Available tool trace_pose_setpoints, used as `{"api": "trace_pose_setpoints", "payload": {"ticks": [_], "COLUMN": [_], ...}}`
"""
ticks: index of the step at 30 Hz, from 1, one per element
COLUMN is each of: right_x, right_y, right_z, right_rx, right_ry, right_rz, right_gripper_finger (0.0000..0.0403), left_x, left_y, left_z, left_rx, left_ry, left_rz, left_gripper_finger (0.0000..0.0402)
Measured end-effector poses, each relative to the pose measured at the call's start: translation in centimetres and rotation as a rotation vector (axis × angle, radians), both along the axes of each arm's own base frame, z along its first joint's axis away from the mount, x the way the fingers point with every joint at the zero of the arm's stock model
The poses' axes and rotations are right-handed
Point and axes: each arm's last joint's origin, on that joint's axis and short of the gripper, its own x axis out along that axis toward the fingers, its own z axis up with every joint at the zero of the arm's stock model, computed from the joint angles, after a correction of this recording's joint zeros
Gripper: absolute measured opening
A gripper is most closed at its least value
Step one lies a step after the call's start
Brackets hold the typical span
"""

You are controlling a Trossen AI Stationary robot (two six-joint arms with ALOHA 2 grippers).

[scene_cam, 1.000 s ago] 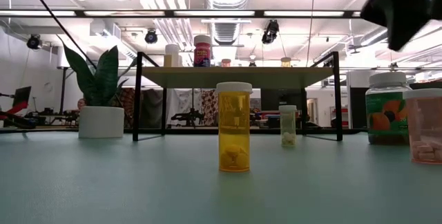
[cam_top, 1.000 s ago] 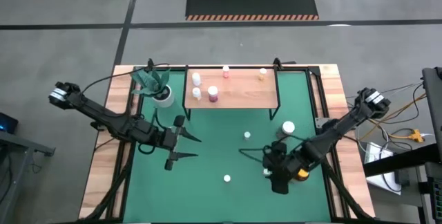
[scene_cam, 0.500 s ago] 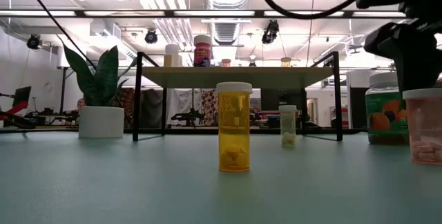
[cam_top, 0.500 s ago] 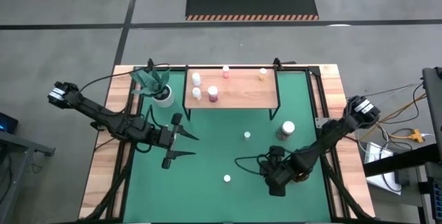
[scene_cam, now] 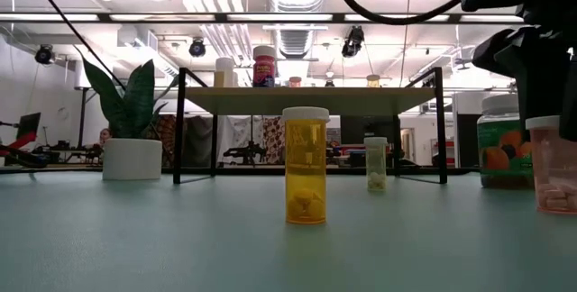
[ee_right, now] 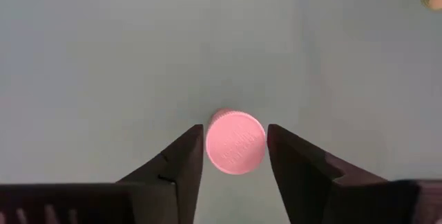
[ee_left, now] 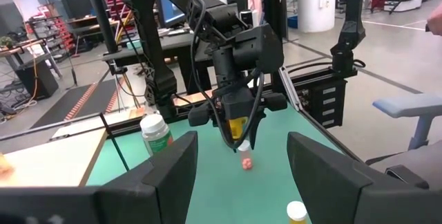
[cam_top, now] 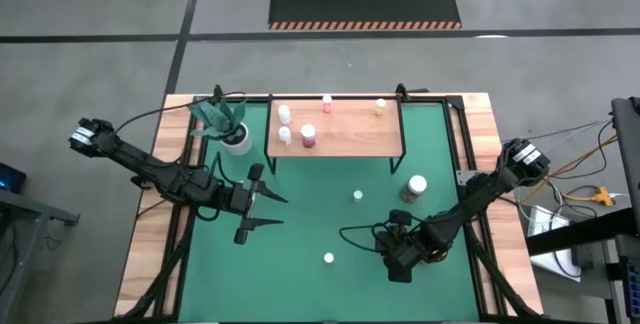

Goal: Pick and place medicine bottles onto shelf by color
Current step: Put the pink pill bottle on the shelf aligned with the other pink pill bottle

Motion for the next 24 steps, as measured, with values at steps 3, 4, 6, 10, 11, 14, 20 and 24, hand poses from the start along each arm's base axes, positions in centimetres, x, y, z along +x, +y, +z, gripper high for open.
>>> {"api": "trace_pose_setpoints", "payload": {"ticks": [3,4,6,10,11,14,20,24], "right_x": [0.0,0.0,0.0,0.2,0.3,0.7,2.7,4.6], "right_y": [0.0,0.0,0.0,0.1,0.2,0.2,-0.8,-2.4], "right_z": [0.0,0.0,0.0,0.5,0.8,2.4,7.2,10.4], "right_rx": [0.001,0.002,0.004,0.015,0.022,0.038,0.03,0.017], "right_ry": [-0.001,-0.001,-0.001,-0.009,-0.012,-0.012,-0.06,-0.086], "right_rz": [-0.001,-0.004,-0.01,-0.022,-0.029,-0.054,-0.132,-0.151], "right_gripper_finger": [0.0136,0.0132,0.0126,0.0121,0.0121,0.0121,0.0121,0.0121], "left_x": [0.0,0.0,0.0,-0.6,-0.9,-1.7,-3.3,-4.0], "left_y": [0.0,0.0,0.0,0.3,0.4,0.9,1.7,2.1], "left_z": [0.0,0.0,0.0,0.6,0.8,1.5,1.4,0.3], "left_rx": [0.001,0.003,0.014,0.072,0.089,0.128,0.192,0.229], "left_ry": [0.0,-0.001,-0.003,-0.041,-0.056,-0.089,-0.128,-0.132], "left_rz": [0.0,-0.001,-0.001,-0.004,-0.004,0.032,0.096,0.095], "left_gripper_finger": [0.0206,0.0206,0.0206,0.0206,0.0206,0.0206,0.0206,0.0206]}}
